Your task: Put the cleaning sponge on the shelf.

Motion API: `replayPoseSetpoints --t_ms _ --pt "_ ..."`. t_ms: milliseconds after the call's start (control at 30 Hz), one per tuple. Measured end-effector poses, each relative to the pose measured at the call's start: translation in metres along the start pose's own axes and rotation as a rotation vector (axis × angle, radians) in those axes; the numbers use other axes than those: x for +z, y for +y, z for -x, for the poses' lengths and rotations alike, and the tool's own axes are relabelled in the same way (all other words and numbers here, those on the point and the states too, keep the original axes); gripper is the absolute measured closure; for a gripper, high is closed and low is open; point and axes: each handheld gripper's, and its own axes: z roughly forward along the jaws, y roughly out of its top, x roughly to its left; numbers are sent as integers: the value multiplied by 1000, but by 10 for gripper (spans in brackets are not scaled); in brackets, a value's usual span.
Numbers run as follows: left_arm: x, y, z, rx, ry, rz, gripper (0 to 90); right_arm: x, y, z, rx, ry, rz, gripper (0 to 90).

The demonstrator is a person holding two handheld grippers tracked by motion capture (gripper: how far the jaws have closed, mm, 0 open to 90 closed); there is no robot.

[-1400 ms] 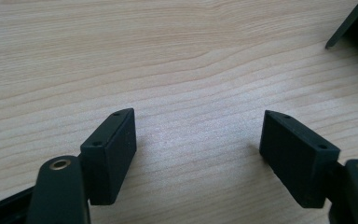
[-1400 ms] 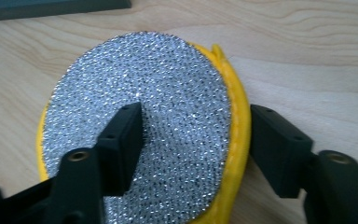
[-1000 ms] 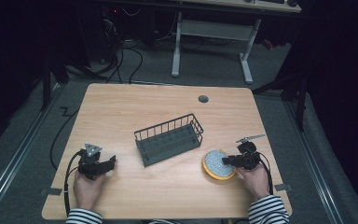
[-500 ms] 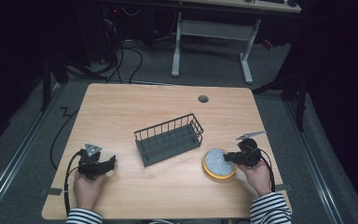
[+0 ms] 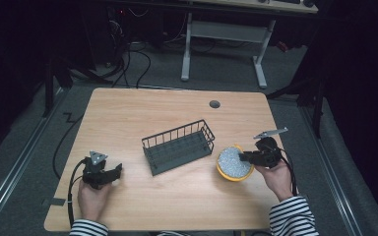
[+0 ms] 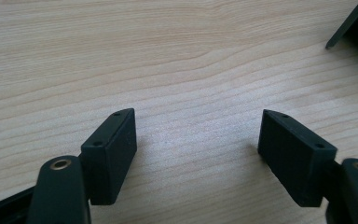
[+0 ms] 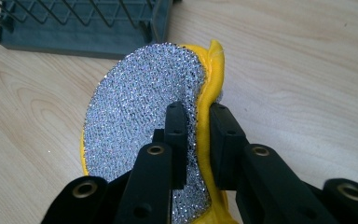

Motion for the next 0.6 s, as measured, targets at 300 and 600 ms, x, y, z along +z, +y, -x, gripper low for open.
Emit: replayPoseSetpoints --t_ms 300,600 --pt "0 0 0 0 1 0 288 -15 19 -4 -25 11 72 791" --pt "0 0 0 1 1 1 289 -25 44 -12 -64 17 121 789"
